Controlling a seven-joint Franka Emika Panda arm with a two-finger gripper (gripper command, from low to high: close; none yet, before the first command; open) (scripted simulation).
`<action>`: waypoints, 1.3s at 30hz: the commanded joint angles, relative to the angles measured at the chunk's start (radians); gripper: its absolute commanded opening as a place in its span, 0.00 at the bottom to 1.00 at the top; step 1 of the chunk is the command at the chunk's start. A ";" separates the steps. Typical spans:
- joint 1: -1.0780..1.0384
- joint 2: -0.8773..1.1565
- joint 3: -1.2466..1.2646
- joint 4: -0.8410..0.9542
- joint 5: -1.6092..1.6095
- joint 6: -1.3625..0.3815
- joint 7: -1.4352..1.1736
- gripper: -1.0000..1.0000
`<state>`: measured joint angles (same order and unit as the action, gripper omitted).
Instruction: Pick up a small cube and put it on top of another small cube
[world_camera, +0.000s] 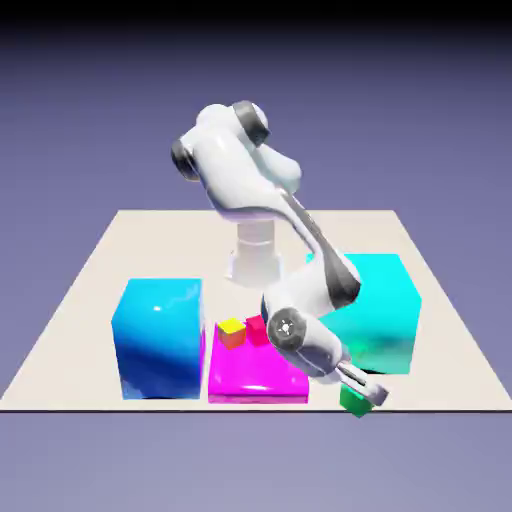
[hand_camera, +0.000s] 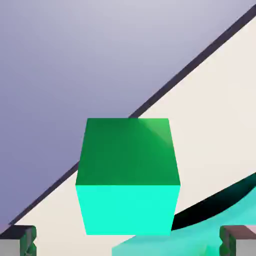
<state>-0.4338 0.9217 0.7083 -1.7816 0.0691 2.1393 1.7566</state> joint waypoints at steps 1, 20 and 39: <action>0.017 0.027 -0.010 -0.014 -0.006 0.043 -0.002 0.50; 0.238 -0.460 -0.442 -0.088 0.059 -0.342 -0.543 0.00; 0.390 -0.675 -0.678 -0.411 -0.006 -0.424 -0.900 1.00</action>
<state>-0.0434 0.2469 0.0299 -2.1930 0.0628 1.7153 0.8569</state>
